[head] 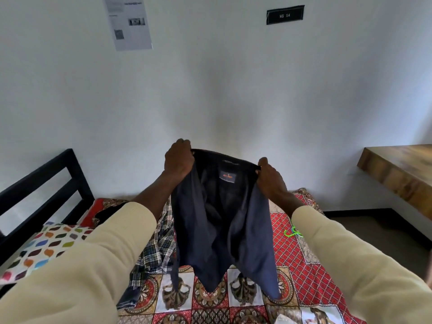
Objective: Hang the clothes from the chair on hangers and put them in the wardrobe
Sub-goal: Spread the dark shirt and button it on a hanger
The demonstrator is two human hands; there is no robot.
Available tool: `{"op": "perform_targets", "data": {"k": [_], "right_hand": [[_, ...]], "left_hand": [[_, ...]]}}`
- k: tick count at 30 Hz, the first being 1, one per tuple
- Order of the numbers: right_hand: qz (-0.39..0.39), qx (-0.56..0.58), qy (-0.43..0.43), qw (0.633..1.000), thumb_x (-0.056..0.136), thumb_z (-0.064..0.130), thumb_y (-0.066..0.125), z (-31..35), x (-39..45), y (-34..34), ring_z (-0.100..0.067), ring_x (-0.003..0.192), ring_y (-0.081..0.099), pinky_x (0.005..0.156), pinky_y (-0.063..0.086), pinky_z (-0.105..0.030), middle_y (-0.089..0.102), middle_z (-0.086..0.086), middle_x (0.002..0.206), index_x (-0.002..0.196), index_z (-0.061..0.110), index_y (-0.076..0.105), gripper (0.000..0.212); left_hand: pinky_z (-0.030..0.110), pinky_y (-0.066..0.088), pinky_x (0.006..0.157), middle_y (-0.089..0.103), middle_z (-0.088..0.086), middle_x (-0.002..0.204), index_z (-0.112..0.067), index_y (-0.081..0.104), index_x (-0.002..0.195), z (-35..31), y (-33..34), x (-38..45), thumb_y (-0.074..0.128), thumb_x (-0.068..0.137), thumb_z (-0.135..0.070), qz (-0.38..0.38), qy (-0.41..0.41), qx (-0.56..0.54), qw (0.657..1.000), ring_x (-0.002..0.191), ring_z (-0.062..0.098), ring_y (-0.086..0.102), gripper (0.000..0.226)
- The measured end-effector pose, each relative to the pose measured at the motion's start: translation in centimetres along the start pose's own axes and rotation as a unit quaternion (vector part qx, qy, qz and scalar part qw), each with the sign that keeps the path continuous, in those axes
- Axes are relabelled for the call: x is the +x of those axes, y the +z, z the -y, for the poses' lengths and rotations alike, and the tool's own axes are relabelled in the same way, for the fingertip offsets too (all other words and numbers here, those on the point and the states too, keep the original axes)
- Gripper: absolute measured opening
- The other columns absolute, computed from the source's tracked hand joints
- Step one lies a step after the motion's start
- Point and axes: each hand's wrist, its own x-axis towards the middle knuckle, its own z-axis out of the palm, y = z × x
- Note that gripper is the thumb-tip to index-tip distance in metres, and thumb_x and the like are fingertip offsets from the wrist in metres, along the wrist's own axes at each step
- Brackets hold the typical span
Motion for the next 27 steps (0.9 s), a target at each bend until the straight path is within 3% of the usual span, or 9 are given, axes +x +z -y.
{"op": "perform_targets", "data": {"k": [5,9,13,14,16,19,22,24,27], "right_hand": [[-0.041,-0.141,-0.024,0.989,0.102,0.03,0.043,-0.8,0.1,0.5,-0.039,0.105,0.055,0.089,0.038,-0.045,0.057,-0.017,0.113,0.112,0.006,0.054,0.029],[-0.074,0.026,0.039,0.996,0.104,0.027,0.034,-0.6,0.0,0.4,-0.042,0.091,0.057,0.072,0.038,-0.041,0.061,-0.017,0.101,0.099,0.011,0.037,0.017],[-0.022,0.002,0.005,1.0,0.1,0.022,0.035,-0.3,0.4,0.0,-0.035,0.094,0.06,0.078,0.041,-0.037,0.063,-0.013,0.103,0.132,0.021,0.038,0.033],[0.015,-0.009,-0.029,0.999,0.094,0.016,0.038,-0.5,0.7,-0.3,-0.033,0.094,0.059,0.079,0.042,-0.035,0.061,-0.01,0.103,0.131,0.026,0.043,0.039],[0.096,-0.036,-0.078,0.992,0.079,0.008,0.04,-0.6,1.1,-0.8,-0.032,0.086,0.057,0.069,0.037,-0.03,0.051,-0.003,0.088,0.1,0.024,0.056,0.031],[0.138,-0.128,-0.091,0.978,0.087,0.007,0.044,-0.1,1.8,-1.8,-0.036,0.088,0.06,0.068,0.037,-0.028,0.051,-0.007,0.087,0.079,0.011,0.063,0.021],[0.093,-0.186,-0.04,0.977,0.086,0.01,0.05,0.3,1.8,-2.3,-0.04,0.094,0.061,0.072,0.044,-0.032,0.063,-0.021,0.101,0.085,0.005,0.058,0.01],[0.085,-0.202,-0.025,0.975,0.083,0.012,0.053,1.3,1.3,-2.0,-0.041,0.097,0.061,0.073,0.043,-0.032,0.064,-0.023,0.104,0.088,0.002,0.06,0.012],[0.123,-0.181,-0.011,0.976,0.084,0.017,0.053,2.3,1.6,-1.2,-0.04,0.1,0.061,0.074,0.042,-0.03,0.065,-0.023,0.106,0.094,-0.001,0.062,0.022]], "left_hand": [[0.04,0.043,0.077,0.06,0.021,0.111,0.0,0.04,0.125,-0.5,-0.7,0.0,0.053,0.082,-0.004,0.034,-0.089,-0.019,0.995,0.102,0.043,0.059,0.045],[0.037,0.043,0.074,0.064,0.019,0.105,-0.004,0.05,0.113,-0.5,-0.6,-0.9,0.056,0.081,-0.006,0.061,-0.048,0.03,0.997,0.098,0.041,0.061,0.033],[0.038,0.047,0.073,0.066,0.02,0.103,-0.006,0.048,0.116,0.0,0.6,-1.9,0.051,0.092,-0.013,0.112,0.022,0.091,0.989,0.091,0.039,0.065,0.025],[0.038,0.05,0.07,0.067,0.02,0.1,-0.01,0.048,0.116,0.3,0.8,-2.0,0.05,0.095,-0.014,0.165,0.028,0.047,0.985,0.083,0.036,0.068,0.022],[0.036,0.055,0.052,0.066,0.013,0.088,-0.019,0.053,0.118,0.4,0.6,-2.6,0.048,0.097,-0.007,0.293,0.025,-0.115,0.949,0.057,0.027,0.069,0.025],[0.03,0.054,0.042,0.062,0.014,0.087,-0.009,0.068,0.116,0.2,-0.1,-3.4,0.046,0.095,0.005,0.392,-0.019,-0.202,0.897,0.042,0.018,0.061,0.033],[0.032,0.055,0.043,0.065,0.021,0.079,0.008,0.067,0.093,-0.3,0.5,-3.6,0.06,0.088,-0.003,0.368,-0.103,-0.134,0.914,0.042,0.027,0.063,0.014],[0.027,0.052,0.041,0.067,0.018,0.065,0.006,0.062,0.079,-0.6,1.2,-3.5,0.066,0.085,-0.006,0.366,-0.113,-0.113,0.917,0.043,0.025,0.065,0.015],[0.03,0.061,0.061,0.071,0.024,0.086,0.007,0.064,0.084,-2.1,1.7,-3.2,0.064,0.086,0.006,0.453,-0.123,-0.194,0.862,0.068,0.026,0.071,0.003]]}}
